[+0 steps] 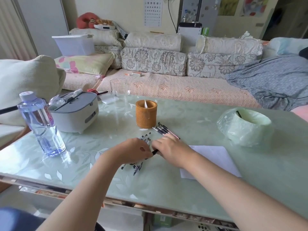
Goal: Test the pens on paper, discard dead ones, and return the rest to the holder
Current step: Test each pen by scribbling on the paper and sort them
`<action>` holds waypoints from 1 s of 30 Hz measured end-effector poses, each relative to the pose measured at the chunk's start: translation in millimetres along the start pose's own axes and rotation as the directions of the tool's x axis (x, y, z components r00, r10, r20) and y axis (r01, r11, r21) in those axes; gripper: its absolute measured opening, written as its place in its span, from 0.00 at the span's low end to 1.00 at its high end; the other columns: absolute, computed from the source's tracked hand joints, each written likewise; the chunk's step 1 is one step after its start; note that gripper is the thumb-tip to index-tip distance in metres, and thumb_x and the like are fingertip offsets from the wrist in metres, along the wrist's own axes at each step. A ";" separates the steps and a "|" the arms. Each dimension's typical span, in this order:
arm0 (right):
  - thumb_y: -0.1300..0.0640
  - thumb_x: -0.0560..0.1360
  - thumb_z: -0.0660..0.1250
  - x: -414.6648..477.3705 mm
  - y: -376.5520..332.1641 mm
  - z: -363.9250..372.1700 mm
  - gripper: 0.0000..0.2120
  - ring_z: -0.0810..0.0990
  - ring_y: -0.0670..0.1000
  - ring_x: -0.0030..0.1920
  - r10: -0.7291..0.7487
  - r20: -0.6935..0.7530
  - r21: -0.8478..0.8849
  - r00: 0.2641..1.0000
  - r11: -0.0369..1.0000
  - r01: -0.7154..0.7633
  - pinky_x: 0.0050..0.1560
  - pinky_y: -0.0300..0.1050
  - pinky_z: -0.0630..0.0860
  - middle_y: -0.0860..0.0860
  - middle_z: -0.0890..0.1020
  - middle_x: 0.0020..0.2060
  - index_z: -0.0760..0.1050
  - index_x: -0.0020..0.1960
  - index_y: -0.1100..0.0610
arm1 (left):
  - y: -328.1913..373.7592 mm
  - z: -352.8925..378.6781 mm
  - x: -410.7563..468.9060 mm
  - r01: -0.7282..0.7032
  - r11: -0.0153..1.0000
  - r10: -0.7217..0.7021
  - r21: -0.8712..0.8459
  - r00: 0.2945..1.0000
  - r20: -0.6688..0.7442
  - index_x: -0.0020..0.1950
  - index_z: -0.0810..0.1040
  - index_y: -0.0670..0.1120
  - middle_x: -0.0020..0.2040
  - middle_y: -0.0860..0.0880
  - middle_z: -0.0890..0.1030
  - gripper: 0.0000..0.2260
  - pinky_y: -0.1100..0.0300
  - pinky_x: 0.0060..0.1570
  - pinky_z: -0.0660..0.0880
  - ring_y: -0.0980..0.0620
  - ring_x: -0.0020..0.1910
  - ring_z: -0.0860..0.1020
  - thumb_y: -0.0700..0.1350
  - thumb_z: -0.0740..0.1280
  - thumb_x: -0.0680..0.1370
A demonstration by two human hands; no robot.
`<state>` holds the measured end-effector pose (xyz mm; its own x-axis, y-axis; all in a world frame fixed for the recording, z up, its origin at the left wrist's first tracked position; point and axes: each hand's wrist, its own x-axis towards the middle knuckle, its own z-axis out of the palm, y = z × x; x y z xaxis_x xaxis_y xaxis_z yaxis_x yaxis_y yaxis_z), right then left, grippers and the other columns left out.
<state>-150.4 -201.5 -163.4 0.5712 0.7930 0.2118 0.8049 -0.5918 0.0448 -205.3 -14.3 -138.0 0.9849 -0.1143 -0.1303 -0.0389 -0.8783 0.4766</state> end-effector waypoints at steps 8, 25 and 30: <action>0.51 0.79 0.58 -37.4 21.2 -18.4 0.08 0.74 0.52 0.53 0.201 0.008 0.208 0.979 0.958 -0.199 0.47 0.48 0.70 0.47 0.77 0.52 0.73 0.55 0.49 | 30.6 21.2 14.7 -0.136 0.988 0.118 -0.072 0.971 -0.207 0.48 0.83 0.55 0.41 0.58 0.81 0.04 0.69 0.40 0.71 0.63 0.38 0.76 0.47 0.71 0.75; 0.53 0.81 0.58 -74.0 69.1 -10.7 0.15 0.72 0.53 0.42 0.370 0.150 0.362 0.917 0.843 -0.399 0.41 0.45 0.64 0.47 0.72 0.38 0.62 0.36 0.45 | 82.3 50.3 71.1 -0.199 0.950 0.162 -0.239 0.973 -0.167 0.38 0.81 0.51 0.34 0.57 0.80 0.06 0.73 0.31 0.67 0.66 0.29 0.74 0.43 0.77 0.70; 0.49 0.80 0.56 -78.0 72.2 -8.7 0.09 0.72 0.56 0.40 0.377 0.101 0.286 0.921 0.875 -0.390 0.38 0.48 0.64 0.47 0.73 0.34 0.67 0.42 0.49 | 80.9 50.8 78.7 -0.210 0.929 0.184 -0.304 0.977 -0.111 0.39 0.83 0.49 0.39 0.50 0.84 0.05 0.74 0.35 0.70 0.64 0.32 0.75 0.42 0.78 0.69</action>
<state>-138.2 -307.3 -168.2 0.8457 0.5216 0.1129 0.5277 -0.7857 -0.3228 -139.5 -118.0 -153.8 0.9735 -0.2215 0.0573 -0.1915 -0.6513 0.7343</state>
